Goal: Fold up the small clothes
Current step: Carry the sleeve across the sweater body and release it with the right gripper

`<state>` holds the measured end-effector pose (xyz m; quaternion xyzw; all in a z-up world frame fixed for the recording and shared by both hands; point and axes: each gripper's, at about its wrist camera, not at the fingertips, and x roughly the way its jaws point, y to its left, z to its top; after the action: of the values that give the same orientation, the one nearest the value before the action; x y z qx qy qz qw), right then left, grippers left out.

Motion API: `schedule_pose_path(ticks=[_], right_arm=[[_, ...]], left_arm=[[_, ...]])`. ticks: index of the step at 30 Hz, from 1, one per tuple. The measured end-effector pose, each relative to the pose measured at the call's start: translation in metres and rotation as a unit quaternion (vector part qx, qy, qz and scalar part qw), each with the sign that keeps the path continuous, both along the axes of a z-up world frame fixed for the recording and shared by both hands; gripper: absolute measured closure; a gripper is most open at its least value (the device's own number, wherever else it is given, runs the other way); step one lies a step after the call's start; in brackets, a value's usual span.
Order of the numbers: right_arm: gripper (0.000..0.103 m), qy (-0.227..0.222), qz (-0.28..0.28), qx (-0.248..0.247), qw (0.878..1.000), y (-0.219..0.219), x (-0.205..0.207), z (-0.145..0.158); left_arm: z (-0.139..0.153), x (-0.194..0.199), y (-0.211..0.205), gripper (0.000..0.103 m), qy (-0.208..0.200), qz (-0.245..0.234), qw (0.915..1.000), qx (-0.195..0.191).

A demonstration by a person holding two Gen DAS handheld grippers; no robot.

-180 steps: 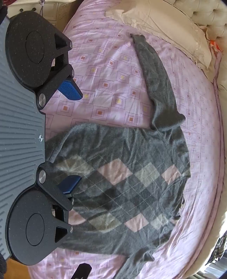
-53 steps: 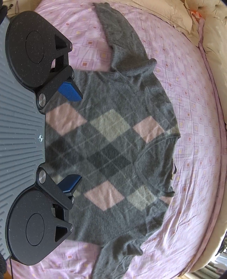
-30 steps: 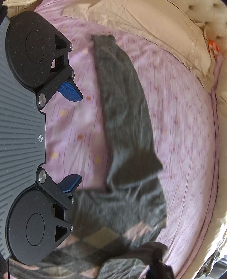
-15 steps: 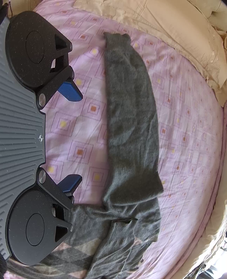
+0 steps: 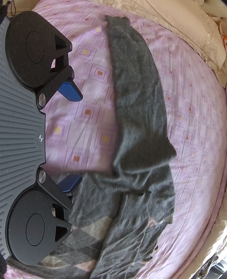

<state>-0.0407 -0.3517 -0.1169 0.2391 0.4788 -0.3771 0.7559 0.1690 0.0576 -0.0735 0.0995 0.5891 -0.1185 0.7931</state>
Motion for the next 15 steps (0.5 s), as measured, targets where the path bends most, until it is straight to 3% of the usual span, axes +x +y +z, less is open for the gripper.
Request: schedule_pose_path(ticks=[2, 4, 9, 15], right_arm=[[0.048, 0.018, -0.038, 0.005, 0.999, -0.016, -0.005, -0.006], [0.048, -0.009, -0.058, 0.020, 0.998, -0.031, -0.014, -0.006], [0.048, -0.118, -0.023, 0.066, 0.991, -0.062, -0.008, -0.004], [0.050, -0.153, -0.002, 0.094, 0.984, -0.087, 0.028, -0.018]], left_arm=[[0.001, -0.003, -0.006, 0.012, -0.001, 0.006, 1.0000, 0.006], [0.001, -0.006, -0.010, 0.012, 0.000, 0.011, 0.9999, 0.011], [0.004, -0.015, -0.019, 0.012, -0.003, 0.028, 0.9993, 0.024], [0.008, -0.028, -0.029, 0.012, -0.007, 0.044, 0.9985, 0.030]])
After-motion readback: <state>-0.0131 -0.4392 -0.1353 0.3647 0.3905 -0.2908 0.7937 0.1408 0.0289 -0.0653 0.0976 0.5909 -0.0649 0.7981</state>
